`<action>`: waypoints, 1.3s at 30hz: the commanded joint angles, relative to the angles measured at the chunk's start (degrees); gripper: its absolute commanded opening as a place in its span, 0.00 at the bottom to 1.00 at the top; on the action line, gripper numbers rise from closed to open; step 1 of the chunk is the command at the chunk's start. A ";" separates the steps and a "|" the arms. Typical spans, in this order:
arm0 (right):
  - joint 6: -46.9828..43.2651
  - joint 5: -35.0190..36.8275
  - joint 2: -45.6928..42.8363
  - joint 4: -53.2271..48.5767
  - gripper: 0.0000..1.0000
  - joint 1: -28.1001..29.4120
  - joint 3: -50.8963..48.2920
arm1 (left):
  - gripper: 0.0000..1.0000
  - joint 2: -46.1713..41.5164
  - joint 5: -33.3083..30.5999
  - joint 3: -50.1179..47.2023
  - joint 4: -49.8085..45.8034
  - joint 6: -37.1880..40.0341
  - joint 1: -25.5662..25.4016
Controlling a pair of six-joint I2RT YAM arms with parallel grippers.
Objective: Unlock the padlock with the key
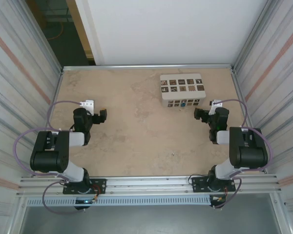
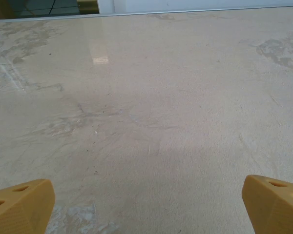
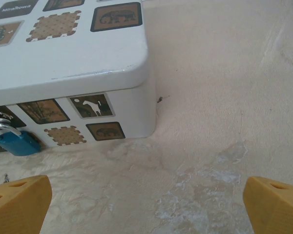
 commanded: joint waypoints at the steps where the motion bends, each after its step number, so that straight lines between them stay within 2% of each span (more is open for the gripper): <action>1: -0.58 1.25 0.35 -0.12 0.99 0.37 1.24 | 0.99 -0.21 -0.45 0.37 0.38 0.86 0.18; 37: -0.30 0.56 0.48 -0.20 0.99 -0.07 1.29 | 0.99 -0.17 -0.57 0.38 0.29 0.80 0.18; 39: 0.10 2.12 0.18 0.02 0.99 0.10 1.09 | 0.99 -0.29 -0.51 0.19 0.63 0.77 0.18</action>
